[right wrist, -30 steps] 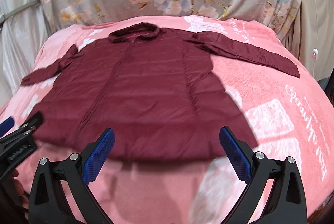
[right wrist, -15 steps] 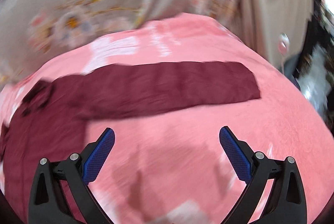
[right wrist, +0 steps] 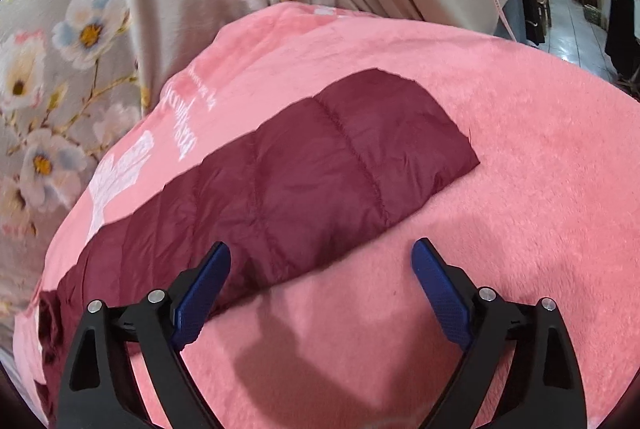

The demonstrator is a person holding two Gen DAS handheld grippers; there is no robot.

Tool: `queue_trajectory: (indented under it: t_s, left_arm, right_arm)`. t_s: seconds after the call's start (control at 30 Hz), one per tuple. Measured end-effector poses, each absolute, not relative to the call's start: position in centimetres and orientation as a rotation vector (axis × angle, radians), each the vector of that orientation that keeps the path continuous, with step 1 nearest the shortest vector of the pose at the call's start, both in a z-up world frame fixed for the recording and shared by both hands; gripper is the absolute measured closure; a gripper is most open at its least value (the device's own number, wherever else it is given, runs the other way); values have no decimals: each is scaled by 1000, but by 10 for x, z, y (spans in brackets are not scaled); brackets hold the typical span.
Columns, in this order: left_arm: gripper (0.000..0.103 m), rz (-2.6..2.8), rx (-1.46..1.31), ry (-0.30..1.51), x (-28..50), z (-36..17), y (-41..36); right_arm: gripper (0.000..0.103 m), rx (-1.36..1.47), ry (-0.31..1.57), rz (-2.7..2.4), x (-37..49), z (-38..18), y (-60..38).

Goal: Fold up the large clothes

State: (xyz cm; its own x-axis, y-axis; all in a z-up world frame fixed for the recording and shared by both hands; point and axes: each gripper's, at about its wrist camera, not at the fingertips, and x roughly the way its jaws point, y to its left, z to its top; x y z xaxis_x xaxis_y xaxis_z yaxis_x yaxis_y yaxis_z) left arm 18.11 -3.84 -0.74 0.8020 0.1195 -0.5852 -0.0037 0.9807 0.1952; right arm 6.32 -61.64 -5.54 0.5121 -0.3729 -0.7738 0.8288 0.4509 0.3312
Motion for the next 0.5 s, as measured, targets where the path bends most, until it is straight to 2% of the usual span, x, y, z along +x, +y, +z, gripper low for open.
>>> queue_trajectory:
  t_s: [0.1, 0.17, 0.2, 0.3, 0.5]
  left_arm:
    - [5, 69, 190, 659, 189, -16, -40]
    - [5, 68, 183, 675, 193, -21, -39]
    - [5, 68, 177, 686, 196, -23, -37]
    - [5, 74, 155, 728, 207, -30, -30]
    - [5, 151, 145, 750, 220, -37, -5]
  right_arm:
    - [41, 778, 674, -822, 70, -55, -623]
    - [91, 807, 666, -788, 75, -57, -628]
    - [97, 834, 663, -765, 78, -60, -631]
    - [99, 812, 653, -780, 95, -55, -629]
    - [100, 631, 559, -601, 155, 6, -561]
